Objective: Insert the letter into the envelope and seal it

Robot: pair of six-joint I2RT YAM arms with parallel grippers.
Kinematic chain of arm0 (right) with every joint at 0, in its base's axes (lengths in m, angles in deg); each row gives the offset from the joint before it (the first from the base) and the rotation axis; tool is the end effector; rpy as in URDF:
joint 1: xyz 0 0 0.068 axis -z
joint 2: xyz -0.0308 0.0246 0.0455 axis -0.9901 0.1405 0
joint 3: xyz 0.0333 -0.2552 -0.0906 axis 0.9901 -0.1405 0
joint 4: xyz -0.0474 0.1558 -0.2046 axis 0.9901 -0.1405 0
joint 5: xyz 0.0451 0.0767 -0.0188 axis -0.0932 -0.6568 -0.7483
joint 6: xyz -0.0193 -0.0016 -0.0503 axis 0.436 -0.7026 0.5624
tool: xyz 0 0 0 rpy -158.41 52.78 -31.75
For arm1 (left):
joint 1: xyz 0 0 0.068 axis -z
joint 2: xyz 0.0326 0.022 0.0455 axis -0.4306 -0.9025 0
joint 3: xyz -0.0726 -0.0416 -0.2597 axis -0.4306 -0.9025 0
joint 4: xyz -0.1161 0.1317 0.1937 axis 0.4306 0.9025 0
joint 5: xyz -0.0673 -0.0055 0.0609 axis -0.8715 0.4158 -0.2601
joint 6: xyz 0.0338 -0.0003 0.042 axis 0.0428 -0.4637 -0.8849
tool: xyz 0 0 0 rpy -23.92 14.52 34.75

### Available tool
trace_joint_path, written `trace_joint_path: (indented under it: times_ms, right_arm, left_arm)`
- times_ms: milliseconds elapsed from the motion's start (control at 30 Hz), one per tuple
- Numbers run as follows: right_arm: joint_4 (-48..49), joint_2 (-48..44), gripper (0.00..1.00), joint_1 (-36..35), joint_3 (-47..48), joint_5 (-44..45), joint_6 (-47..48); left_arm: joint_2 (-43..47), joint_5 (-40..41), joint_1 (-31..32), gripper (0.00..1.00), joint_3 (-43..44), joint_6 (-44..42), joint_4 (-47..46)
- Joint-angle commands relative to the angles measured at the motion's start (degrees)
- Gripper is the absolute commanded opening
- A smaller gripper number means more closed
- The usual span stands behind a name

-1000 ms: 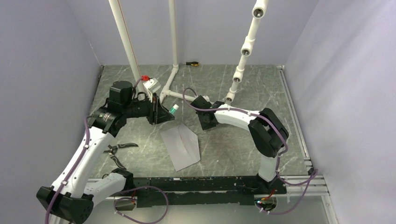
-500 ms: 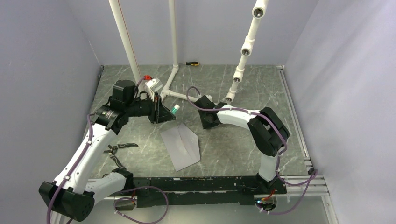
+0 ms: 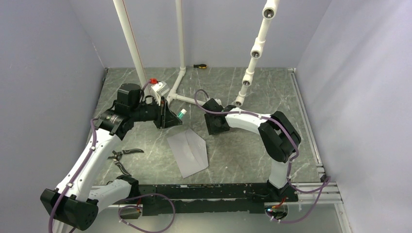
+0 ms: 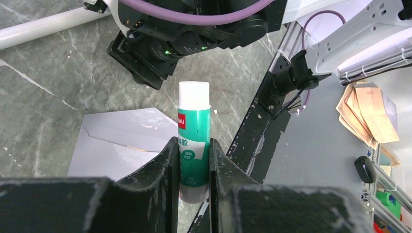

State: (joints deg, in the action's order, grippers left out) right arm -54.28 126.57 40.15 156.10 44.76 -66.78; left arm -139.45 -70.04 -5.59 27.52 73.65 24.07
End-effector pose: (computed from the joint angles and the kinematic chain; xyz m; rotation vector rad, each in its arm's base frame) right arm 0.2796 0.2394 0.1618 -0.3057 2.6595 0.0651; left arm 0.1904 -0.0964 0.3686 0.7275 1.9924 -1.1330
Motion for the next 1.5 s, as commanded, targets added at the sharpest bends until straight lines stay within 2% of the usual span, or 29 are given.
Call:
trace_joint_path:
  times_ms: [0, 167, 300, 400, 533, 600, 733, 967, 1067, 1200, 1367, 1467]
  right_arm:
    - [-3.91, -4.79, 0.58, -0.14, 5.36, 0.84, -1.34]
    - [-7.18, -11.28, 0.65, -0.01, 10.37, 1.07, -2.42]
    - [-5.42, -18.10, 0.67, 0.00, 11.38, -3.49, -4.17]
    - [2.69, -25.97, 0.70, -0.14, 7.99, -9.81, -5.11]
    - [20.79, -36.30, 0.77, -0.09, 0.04, -17.58, -7.74]
    - [27.17, -39.32, 0.78, -0.06, -2.19, -20.61, -9.45]
    - [36.17, -39.55, 0.78, -0.14, -2.97, -26.72, -14.38]
    - [43.80, -35.41, 0.80, -0.14, -0.58, -31.94, -19.99]
    - [45.43, -34.60, 0.75, -0.12, -0.17, -31.81, -21.02]
    - [45.63, -33.76, 0.63, -0.14, 0.74, -32.84, -21.26]
    - [48.04, -32.26, 0.60, -0.14, 1.01, -36.36, -22.25]
    - [48.31, -31.77, 0.47, -0.14, 1.32, -37.05, -22.28]
  left_arm:
    - [0.76, 1.41, 0.03, 0.03, 0.87, 1.71, -2.99]
    - [1.10, 2.57, 0.03, 0.03, -0.42, 7.56, -10.67]
    - [1.14, 2.52, 0.03, 0.03, 0.32, 9.77, -15.48]
    - [0.80, 1.56, 0.03, 0.03, 1.05, 11.57, -18.78]
    - [0.38, -0.47, 0.02, 0.03, 1.03, 14.57, -24.27]
    - [0.34, -1.68, 0.03, 0.03, 0.61, 16.10, -26.83]
    - [0.08, -4.30, 0.03, 0.03, 0.23, 17.99, -30.34]
    - [-0.87, -9.39, 0.03, 0.03, -0.23, 22.33, -37.26]
    - [-1.12, -10.40, 0.03, 0.03, -0.21, 22.83, -37.74]
    - [-1.33, -11.58, 0.08, 0.03, 0.10, 23.03, -37.41]
    - [-1.34, -11.12, 0.04, 0.03, 0.26, 24.04, -37.64]
    - [-1.25, -11.11, 0.03, 0.03, 0.08, 25.07, -38.75]
